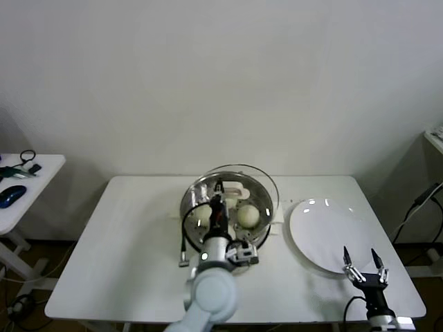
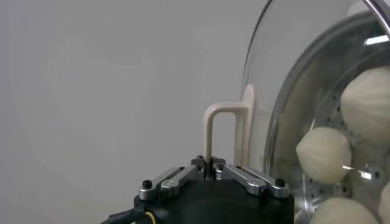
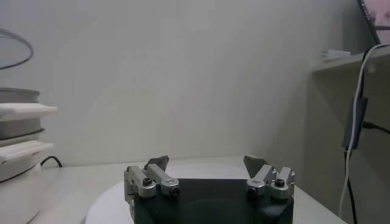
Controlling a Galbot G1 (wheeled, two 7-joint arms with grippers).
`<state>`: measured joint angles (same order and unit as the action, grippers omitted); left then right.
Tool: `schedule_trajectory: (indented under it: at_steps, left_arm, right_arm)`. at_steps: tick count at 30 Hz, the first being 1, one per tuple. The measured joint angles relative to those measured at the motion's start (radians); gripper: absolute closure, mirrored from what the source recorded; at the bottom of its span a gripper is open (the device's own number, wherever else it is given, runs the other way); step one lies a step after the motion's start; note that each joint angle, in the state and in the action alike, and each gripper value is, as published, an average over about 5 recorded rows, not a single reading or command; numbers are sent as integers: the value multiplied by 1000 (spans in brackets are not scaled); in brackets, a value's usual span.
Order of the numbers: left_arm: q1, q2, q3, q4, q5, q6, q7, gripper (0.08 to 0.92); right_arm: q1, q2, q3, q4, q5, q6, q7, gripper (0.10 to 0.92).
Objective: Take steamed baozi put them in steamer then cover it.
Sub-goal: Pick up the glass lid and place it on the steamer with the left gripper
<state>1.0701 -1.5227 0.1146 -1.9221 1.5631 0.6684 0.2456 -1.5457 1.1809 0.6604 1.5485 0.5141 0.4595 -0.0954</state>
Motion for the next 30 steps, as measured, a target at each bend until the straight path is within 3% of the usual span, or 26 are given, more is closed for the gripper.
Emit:
schedule_trajectory:
  at_steps: [9,30]
  left_arm:
    - [13,-41,8,66,79,1,-1,853]
    - [10,-51,-23,139,128,-4,-34,853]
  right_arm:
    - [8,9,-1,-6,2,10,4,203]
    - [-8,24,4,-3,4,28,8,203]
